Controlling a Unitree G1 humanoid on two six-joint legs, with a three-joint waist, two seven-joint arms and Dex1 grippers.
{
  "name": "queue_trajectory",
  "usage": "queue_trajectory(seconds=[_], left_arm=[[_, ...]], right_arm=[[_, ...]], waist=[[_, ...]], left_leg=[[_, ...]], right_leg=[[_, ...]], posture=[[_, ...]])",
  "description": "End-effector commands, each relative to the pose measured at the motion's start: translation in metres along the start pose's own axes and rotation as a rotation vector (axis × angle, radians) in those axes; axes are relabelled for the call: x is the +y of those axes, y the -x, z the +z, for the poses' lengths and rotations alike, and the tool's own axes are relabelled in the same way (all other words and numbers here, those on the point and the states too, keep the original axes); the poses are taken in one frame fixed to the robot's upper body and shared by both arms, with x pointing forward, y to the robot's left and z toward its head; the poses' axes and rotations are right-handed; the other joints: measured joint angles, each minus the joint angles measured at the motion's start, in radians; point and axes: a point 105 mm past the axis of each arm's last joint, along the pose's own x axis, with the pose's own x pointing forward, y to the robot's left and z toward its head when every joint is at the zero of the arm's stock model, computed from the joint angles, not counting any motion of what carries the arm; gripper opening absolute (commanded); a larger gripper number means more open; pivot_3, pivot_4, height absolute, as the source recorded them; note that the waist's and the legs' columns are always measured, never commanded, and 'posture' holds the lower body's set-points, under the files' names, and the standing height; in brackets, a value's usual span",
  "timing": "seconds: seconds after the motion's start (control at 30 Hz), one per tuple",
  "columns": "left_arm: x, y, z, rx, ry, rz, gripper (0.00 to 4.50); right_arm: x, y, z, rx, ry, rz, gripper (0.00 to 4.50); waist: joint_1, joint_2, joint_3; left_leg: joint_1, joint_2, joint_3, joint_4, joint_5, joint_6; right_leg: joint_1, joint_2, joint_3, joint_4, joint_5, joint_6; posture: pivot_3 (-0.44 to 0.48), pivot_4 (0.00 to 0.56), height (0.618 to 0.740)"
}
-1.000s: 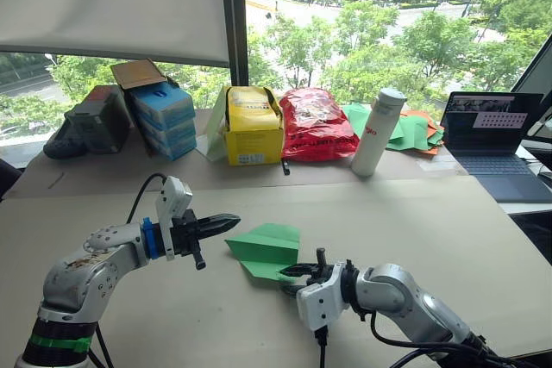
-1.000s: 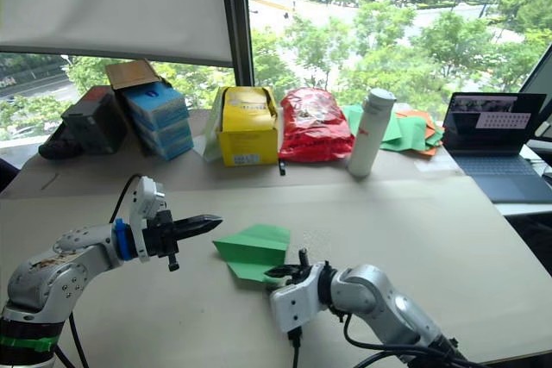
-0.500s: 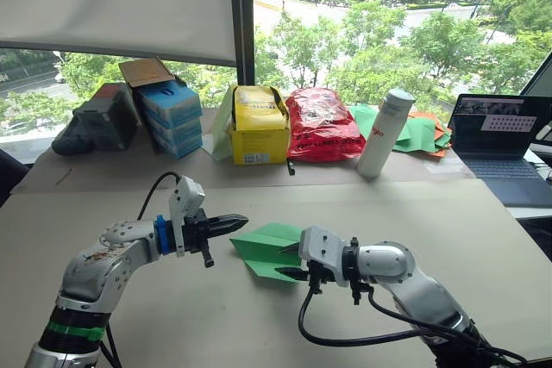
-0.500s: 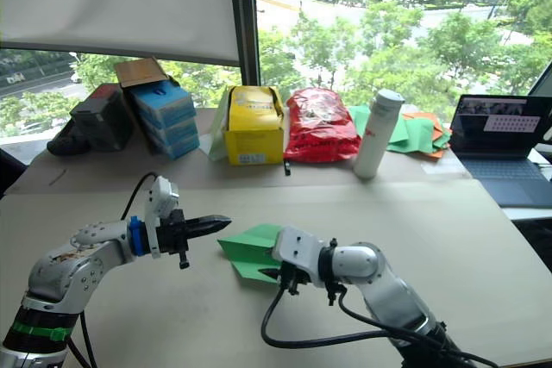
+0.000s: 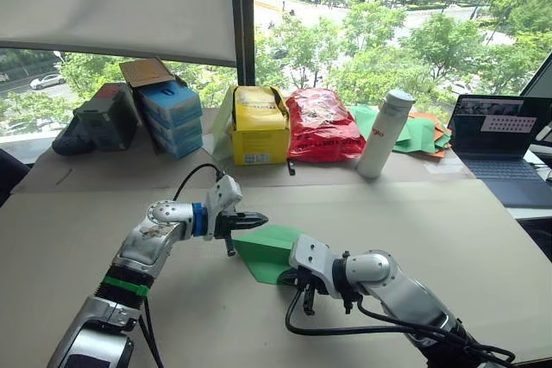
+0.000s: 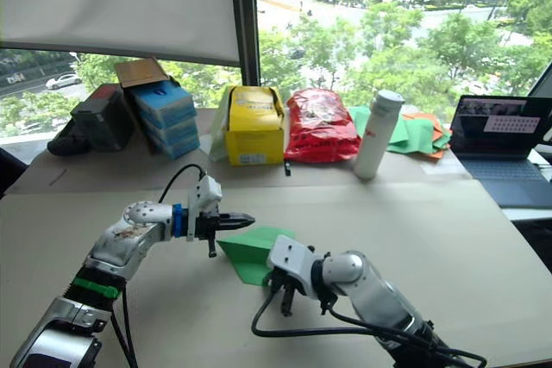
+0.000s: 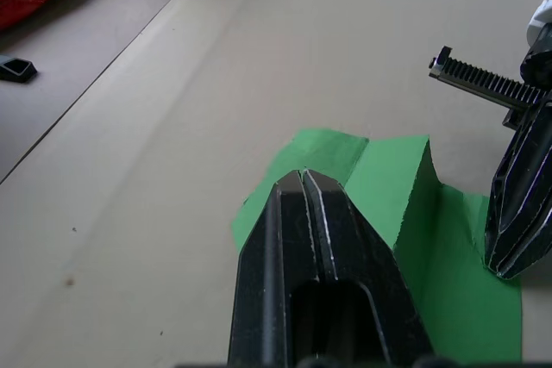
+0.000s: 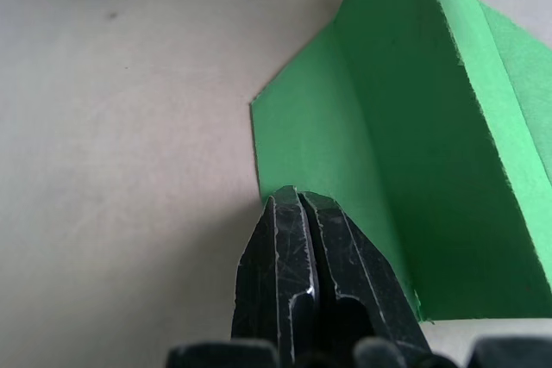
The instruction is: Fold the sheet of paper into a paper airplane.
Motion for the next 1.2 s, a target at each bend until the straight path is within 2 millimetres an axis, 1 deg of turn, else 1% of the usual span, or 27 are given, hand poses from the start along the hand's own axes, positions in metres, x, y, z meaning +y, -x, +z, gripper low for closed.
queue_trajectory(seconds=[0.03, 0.1, 0.3, 0.37, 0.5, 0.53, 0.63, 0.67, 0.73, 0.83, 0.97, 1.03, 1.1, 1.2], left_arm=[[-0.007, -0.001, 0.001, 0.053, -0.091, -0.09, 0.0], [-0.008, -0.002, -0.005, 0.081, -0.129, -0.102, 0.0], [-0.021, -0.003, -0.011, 0.109, -0.163, -0.15, 0.0], [-0.022, -0.004, -0.011, 0.099, -0.155, -0.147, 0.0], [-0.037, -0.003, -0.01, 0.083, -0.137, -0.183, 0.0], [-0.037, -0.002, -0.009, 0.073, -0.141, -0.175, 0.0], [-0.027, -0.001, -0.001, 0.037, -0.119, -0.116, 0.0], [-0.023, 0.0, -0.001, 0.043, -0.121, -0.104, 0.0], [-0.006, -0.002, 0.0, 0.062, -0.14, -0.053, 0.0], [0.005, -0.005, -0.002, 0.084, -0.16, -0.032, 0.0], [0.008, -0.017, -0.004, 0.113, -0.197, -0.067, 0.0], [0.006, -0.021, -0.015, 0.171, -0.244, -0.097, 0.0], [0.006, -0.021, -0.021, 0.198, -0.272, -0.117, 0.0], [0.002, -0.021, -0.015, 0.169, -0.279, -0.142, 0.0]], right_arm=[[0.001, -0.005, -0.013, 0.06, -0.055, -0.011, 0.03], [0.001, -0.005, -0.012, 0.056, -0.057, -0.016, 0.03], [-0.001, -0.004, -0.012, 0.059, -0.077, -0.037, 0.03], [-0.001, -0.004, -0.012, 0.058, -0.079, -0.038, 0.03], [-0.001, -0.004, -0.013, 0.063, -0.08, -0.043, 0.03], [-0.001, -0.004, -0.013, 0.063, -0.081, -0.041, 0.03], [0.0, -0.004, -0.013, 0.063, -0.075, -0.035, 0.03], [-0.001, -0.004, -0.013, 0.064, -0.075, -0.037, 0.03], [-0.001, -0.005, -0.013, 0.066, -0.076, -0.04, 0.03], [-0.001, -0.005, -0.012, 0.067, -0.073, -0.037, 0.03], [0.0, -0.006, -0.012, 0.069, -0.071, -0.033, 0.03], [0.0, -0.006, -0.012, 0.07, -0.072, -0.034, 0.03], [0.0, -0.006, -0.013, 0.072, -0.074, -0.038, 0.03], [-0.001, -0.005, -0.013, 0.074, -0.076, -0.044, 0.03]], waist=[[-0.002, 0.0, 0.0], [-0.006, 0.0, 0.0], [-0.007, 0.0, 0.0], [-0.007, 0.0, 0.0], [-0.007, 0.0, 0.0], [-0.007, 0.0, 0.0], [-0.007, 0.0, 0.0], [-0.007, 0.0, 0.0], [-0.004, 0.0, 0.0], [-0.002, 0.0, 0.0], [-0.005, 0.0, 0.0], [-0.005, 0.0, 0.0], [-0.007, 0.0, 0.0], [-0.006, 0.0, 0.0]], left_leg=[[0.0, 0.0, 0.0, 0.0, 0.0, 0.0], [0.0, 0.0, 0.0, 0.0, 0.0, 0.0], [0.0, 0.001, 0.0, 0.0, -0.002, 0.003], [0.0, 0.001, 0.0, 0.0, -0.003, 0.005], [0.001, 0.001, 0.0, 0.0, -0.003, 0.005], [0.0, 0.001, 0.0, 0.0, -0.003, 0.005], [0.001, 0.001, -0.001, 0.0, -0.003, 0.005], [0.001, 0.001, -0.001, 0.0, -0.003, 0.005], [0.001, 0.001, -0.001, 0.0, -0.003, 0.005], [0.001, 0.001, -0.001, 0.001, -0.003, 0.005], [0.0, 0.001, -0.001, 0.003, -0.003, 0.005], [0.0, 0.001, -0.001, 0.005, -0.003, 0.006], [0.0, 0.001, -0.001, 0.005, -0.003, 0.006], [-0.001, 0.001, -0.001, 0.005, -0.004, 0.006]], right_leg=[[0.0, 0.0, 0.0, 0.0, 0.0, 0.0], [0.0, 0.001, 0.001, 0.0, 0.0, 0.0], [-0.001, 0.001, 0.001, 0.001, 0.0, 0.0], [-0.001, 0.0, 0.001, 0.001, 0.0, 0.0], [-0.001, 0.0, 0.001, 0.001, 0.0, 0.0], [-0.001, 0.0, 0.001, 0.001, 0.0, 0.0], [-0.001, 0.0, 0.001, 0.001, 0.0, 0.0], [-0.001, 0.0, 0.001, 0.001, 0.0, 0.0], [0.0, 0.0, 0.001, 0.002, 0.0, 0.0], [0.0, 0.001, 0.0, 0.002, 0.0, 0.0], [0.0, 0.001, 0.0, 0.002, 0.0, 0.0], [0.0, 0.001, 0.0, 0.002, 0.0, 0.0], [0.0, 0.001, 0.0, 0.002, 0.0, 0.0], [0.0, 0.001, 0.0, 0.002, 0.0, 0.0]], posture=[[0.0, 0.15, 0.74], [0.0, 0.15, 0.74], [0.0, 0.15, 0.74], [0.0, 0.15, 0.74], [0.0, 0.15, 0.74], [0.0, 0.15, 0.74], [0.0, 0.15, 0.74], [0.0, 0.15, 0.74], [0.0, 0.15, 0.74], [0.0, 0.15, 0.74], [0.0, 0.15, 0.74], [0.0, 0.15, 0.74], [0.0, 0.15, 0.74], [0.0, 0.15, 0.74]])
